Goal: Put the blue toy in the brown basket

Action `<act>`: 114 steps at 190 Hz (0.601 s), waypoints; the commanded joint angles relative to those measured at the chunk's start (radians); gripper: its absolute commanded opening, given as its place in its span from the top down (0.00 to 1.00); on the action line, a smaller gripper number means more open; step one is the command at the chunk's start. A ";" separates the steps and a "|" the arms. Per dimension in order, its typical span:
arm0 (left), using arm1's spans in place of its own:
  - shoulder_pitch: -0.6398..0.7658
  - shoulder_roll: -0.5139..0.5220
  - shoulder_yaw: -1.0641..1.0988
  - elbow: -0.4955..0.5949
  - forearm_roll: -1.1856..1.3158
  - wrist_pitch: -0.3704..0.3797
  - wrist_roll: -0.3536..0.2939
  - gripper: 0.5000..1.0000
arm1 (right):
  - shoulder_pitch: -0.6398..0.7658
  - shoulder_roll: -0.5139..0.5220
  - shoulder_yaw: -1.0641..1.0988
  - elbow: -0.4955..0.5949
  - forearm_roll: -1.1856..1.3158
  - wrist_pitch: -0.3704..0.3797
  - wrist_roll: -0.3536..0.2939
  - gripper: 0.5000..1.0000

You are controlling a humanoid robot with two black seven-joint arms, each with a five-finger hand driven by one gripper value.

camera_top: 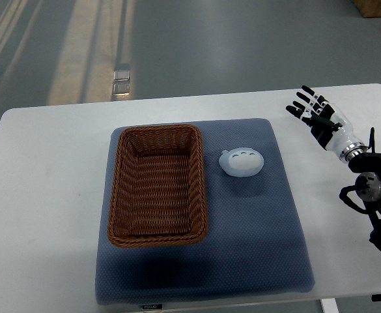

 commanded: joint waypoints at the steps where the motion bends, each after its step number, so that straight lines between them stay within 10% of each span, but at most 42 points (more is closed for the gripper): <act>1: 0.000 0.000 0.000 0.000 0.000 0.000 0.000 0.00 | 0.001 -0.003 0.000 0.000 0.000 0.000 0.003 0.14; 114: 0.000 0.000 0.000 0.000 0.000 0.000 0.000 0.00 | 0.003 -0.010 0.006 0.000 0.000 0.000 0.006 0.14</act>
